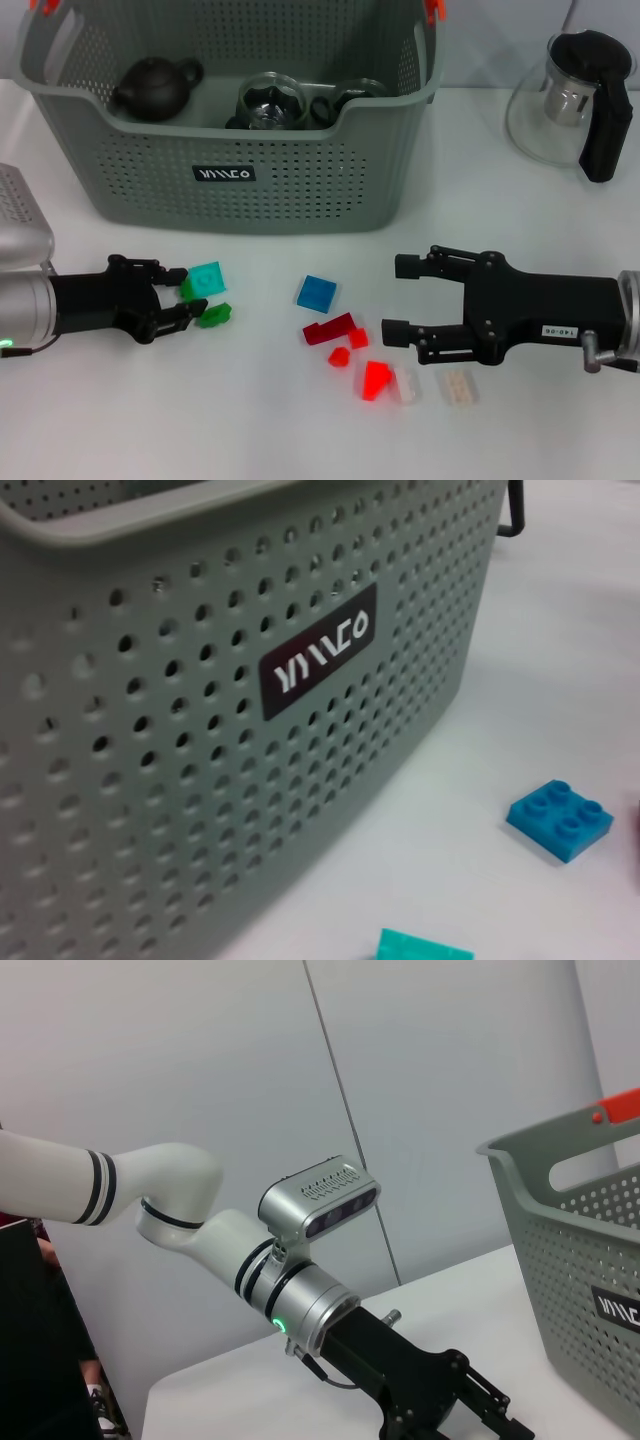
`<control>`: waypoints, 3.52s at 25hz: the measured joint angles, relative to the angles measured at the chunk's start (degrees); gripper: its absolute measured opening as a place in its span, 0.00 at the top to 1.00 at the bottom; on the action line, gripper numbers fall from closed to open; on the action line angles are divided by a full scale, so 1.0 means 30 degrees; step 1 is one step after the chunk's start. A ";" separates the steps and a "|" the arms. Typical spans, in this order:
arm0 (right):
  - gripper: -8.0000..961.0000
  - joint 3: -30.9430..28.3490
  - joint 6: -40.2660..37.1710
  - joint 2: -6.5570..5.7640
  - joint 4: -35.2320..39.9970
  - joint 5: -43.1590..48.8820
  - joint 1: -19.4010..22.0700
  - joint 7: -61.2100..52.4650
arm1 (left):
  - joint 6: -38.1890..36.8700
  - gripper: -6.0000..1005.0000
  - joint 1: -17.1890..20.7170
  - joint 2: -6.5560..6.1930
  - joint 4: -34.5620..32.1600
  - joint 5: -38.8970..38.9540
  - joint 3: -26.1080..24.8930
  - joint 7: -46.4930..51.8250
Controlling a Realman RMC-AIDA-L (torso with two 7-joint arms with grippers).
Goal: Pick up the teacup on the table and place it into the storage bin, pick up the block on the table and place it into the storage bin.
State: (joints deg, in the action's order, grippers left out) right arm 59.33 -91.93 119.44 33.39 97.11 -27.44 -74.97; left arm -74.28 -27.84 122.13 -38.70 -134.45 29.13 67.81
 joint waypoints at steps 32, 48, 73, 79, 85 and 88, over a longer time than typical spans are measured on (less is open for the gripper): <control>0.03 0.0000 0.0000 -0.0001 0.0003 0.0047 -0.0142 0.0000 | 0.0278 0.58 0.0259 0.0343 -0.0239 0.0189 0.0045 -0.0860; 0.03 -0.0001 -0.0013 -0.0026 0.0003 -0.0057 -0.0172 -0.0025 | -0.3224 0.58 0.0314 0.0105 -0.1832 0.0475 -0.1264 0.0049; 0.03 0.0000 -0.0010 0.0062 0.0003 -0.0054 -0.0215 -0.0023 | -0.6614 0.56 -0.5634 -0.2336 -0.2618 0.7115 -0.2589 0.8911; 0.03 0.0000 0.0018 0.0127 0.0002 -0.0009 -0.0270 0.0043 | 0.0819 0.55 -0.6770 -0.2585 -0.2698 0.5441 0.3505 1.2663; 0.03 0.0000 0.0093 0.0130 0.0003 0.0044 -0.0317 0.0053 | 0.4741 0.55 -0.7347 -0.1923 -0.2626 0.2168 0.7310 1.5054; 0.03 0.0000 0.0143 0.0152 0.0002 0.0056 -0.0319 0.0054 | 0.5749 0.54 -0.7452 -0.1581 -0.2556 0.1033 0.8571 1.5697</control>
State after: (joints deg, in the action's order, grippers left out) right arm 59.33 -91.50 119.90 33.40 97.28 -28.39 -74.81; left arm -57.03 -50.20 117.39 -46.37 -131.35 54.85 114.90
